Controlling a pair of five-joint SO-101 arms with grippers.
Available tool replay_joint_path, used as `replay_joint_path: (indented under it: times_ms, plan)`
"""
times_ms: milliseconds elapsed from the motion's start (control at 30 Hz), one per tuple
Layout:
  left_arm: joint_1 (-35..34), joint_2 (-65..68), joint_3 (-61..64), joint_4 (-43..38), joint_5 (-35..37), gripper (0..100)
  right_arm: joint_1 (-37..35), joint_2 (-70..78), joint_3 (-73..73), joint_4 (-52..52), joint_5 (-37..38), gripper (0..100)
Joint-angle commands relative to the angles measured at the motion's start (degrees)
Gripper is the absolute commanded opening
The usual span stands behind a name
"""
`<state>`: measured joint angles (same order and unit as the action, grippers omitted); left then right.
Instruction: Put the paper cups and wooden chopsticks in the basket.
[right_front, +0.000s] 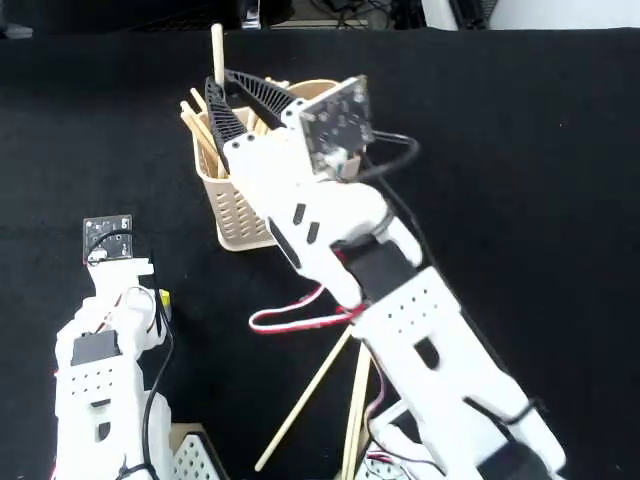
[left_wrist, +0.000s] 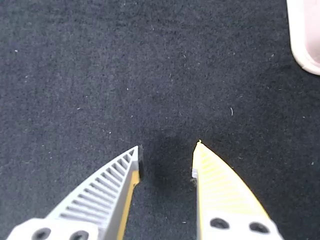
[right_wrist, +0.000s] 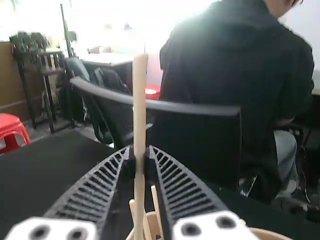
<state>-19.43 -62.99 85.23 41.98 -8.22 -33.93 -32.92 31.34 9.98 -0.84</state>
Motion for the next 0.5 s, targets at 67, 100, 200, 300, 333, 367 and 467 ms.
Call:
replay_joint_path:
  times_ms: [67,100,200,300,333,367,467]
  plan:
    - [0.66,0.26,-0.13,-1.05,0.18,19,0.97,2.33,-0.66,3.96,4.75,11.9]
    - [0.66,0.26,-0.13,-1.05,0.18,19,0.97,2.33,-0.75,5.27,4.75,15.3]
    - [0.66,0.26,-0.13,-1.05,0.18,19,0.88,2.33,-2.95,10.37,4.84,20.9]
    - [0.66,0.26,-0.13,-1.05,0.18,19,1.14,1.36,-7.52,16.97,4.75,20.8]
    - [0.66,0.26,-0.13,-1.05,0.18,19,1.14,0.31,-8.84,19.16,4.75,20.8]
    - [0.66,0.26,-0.13,-1.05,0.18,19,1.14,-1.01,-9.89,21.45,4.75,20.9]
    - [0.66,0.26,-0.13,-1.05,0.18,19,1.05,-6.99,-12.18,29.45,4.75,20.9]
